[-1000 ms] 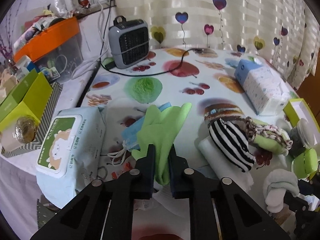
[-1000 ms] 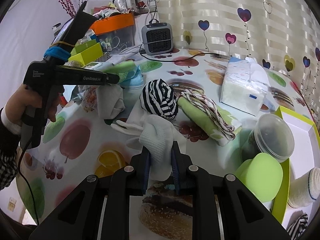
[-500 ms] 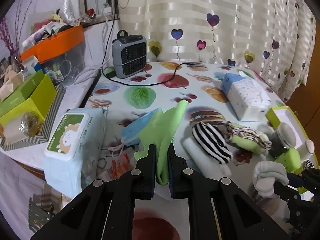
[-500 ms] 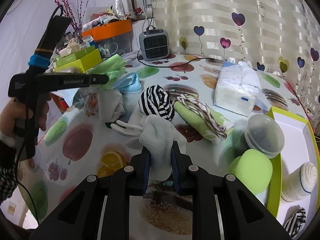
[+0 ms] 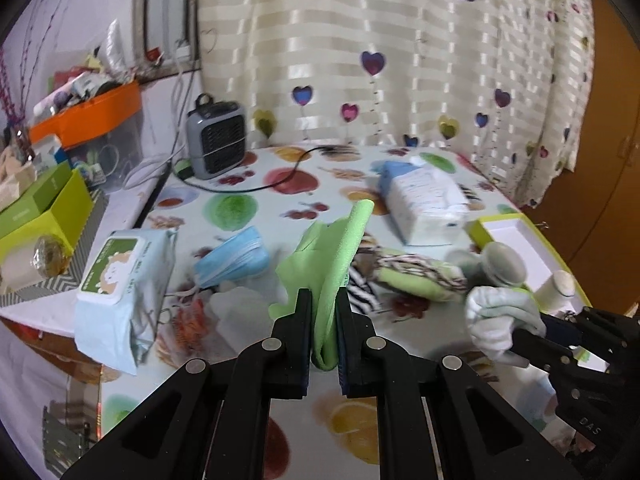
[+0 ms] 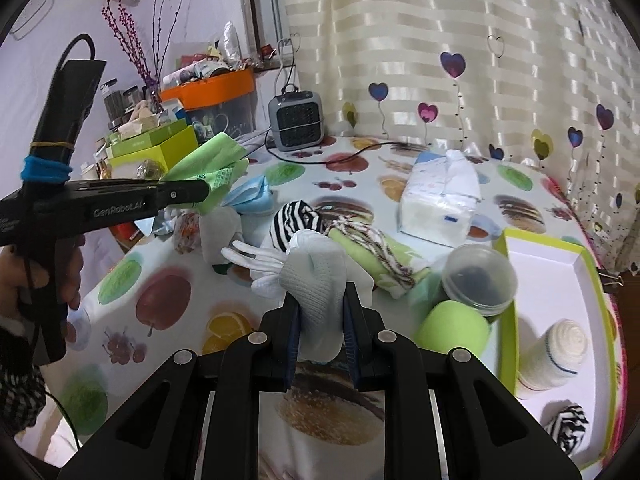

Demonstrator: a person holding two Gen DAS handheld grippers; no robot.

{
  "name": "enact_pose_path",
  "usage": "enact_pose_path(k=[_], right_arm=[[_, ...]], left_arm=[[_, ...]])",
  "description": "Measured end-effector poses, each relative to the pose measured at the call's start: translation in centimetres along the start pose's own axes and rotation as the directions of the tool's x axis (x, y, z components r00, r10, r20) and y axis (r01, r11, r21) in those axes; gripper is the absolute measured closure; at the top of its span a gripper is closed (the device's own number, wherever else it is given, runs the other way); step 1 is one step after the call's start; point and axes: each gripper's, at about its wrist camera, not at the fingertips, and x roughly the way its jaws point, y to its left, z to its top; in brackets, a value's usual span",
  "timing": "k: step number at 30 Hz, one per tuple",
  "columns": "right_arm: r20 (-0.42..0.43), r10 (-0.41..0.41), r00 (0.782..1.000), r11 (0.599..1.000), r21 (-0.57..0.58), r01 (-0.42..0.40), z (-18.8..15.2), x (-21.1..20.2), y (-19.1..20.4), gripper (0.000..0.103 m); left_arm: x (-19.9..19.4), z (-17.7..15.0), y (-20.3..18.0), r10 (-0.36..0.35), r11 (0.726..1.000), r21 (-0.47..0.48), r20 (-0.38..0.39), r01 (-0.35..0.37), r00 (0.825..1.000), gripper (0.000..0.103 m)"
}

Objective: Organize soft objects
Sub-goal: 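Carry the green cloth and white glove over the white tray with both grippers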

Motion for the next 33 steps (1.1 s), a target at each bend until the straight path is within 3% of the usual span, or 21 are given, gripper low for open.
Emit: enact_pose_path(k=[6,15,24,33], right_arm=[[0.027,-0.053,0.998,0.998,0.015,0.053,-0.2,-1.8,-1.2,0.083],[0.055,-0.161,0.985,0.985,0.077,0.157,-1.1,-4.9,-5.1,0.083],[0.042,-0.282,0.959,0.950,0.154,0.272,-2.5,-7.3,-10.3,0.083],[-0.019,-0.356,0.934,0.909,0.225,0.351,-4.4,-8.1,-14.9,0.083]], left_arm=[[-1.4,0.3,-3.4,-0.070,0.997,0.040,0.036,0.068,0.997,0.093],[-0.7,0.7,-9.3,-0.162,0.981,0.117,0.027,0.157,0.986,0.093],[1.6,1.1,-16.0,-0.298,0.941,0.160,-0.028,0.299,0.954,0.093],[4.9,1.2,-21.4,-0.348,0.908,0.211,-0.099,0.362,0.932,0.093]])
